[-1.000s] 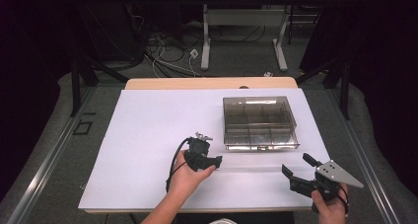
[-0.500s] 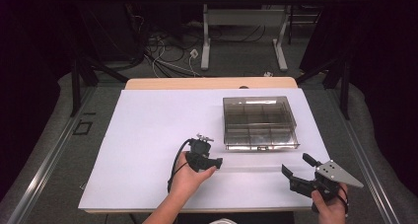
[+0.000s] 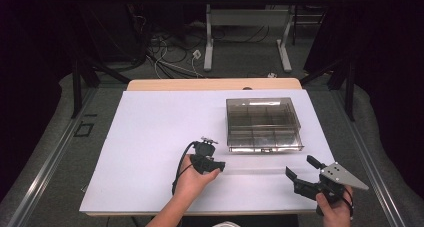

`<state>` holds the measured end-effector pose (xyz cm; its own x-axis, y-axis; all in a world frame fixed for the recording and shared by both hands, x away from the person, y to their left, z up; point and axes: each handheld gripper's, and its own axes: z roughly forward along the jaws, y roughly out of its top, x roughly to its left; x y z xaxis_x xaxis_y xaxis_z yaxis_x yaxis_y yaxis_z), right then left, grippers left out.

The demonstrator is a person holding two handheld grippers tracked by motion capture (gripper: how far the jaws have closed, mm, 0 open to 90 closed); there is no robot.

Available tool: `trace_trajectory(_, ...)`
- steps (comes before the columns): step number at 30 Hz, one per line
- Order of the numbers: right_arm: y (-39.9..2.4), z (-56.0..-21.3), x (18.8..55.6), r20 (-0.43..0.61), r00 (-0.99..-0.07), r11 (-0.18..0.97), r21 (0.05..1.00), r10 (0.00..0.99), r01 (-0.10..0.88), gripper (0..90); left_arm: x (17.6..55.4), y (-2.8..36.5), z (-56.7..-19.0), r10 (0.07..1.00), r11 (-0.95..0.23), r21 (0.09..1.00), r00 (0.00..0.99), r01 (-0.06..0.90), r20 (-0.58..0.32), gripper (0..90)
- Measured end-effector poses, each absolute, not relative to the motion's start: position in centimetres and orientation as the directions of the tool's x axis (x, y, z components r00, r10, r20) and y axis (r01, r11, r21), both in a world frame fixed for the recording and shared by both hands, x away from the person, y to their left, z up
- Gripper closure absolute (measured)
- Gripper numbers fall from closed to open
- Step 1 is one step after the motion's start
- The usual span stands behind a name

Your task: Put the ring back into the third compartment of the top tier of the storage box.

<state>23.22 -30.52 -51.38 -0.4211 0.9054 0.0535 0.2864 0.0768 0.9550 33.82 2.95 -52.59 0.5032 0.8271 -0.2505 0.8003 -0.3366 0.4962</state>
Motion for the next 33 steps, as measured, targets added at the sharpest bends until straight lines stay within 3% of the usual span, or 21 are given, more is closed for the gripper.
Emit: trace_trajectory(33,-30.60,-51.37,23.19,0.064,-0.429,0.075,0.952,0.901,0.298,15.0,33.72,2.63,-53.37,0.830,-0.354,0.467,0.502,0.811,-0.242,64.1)
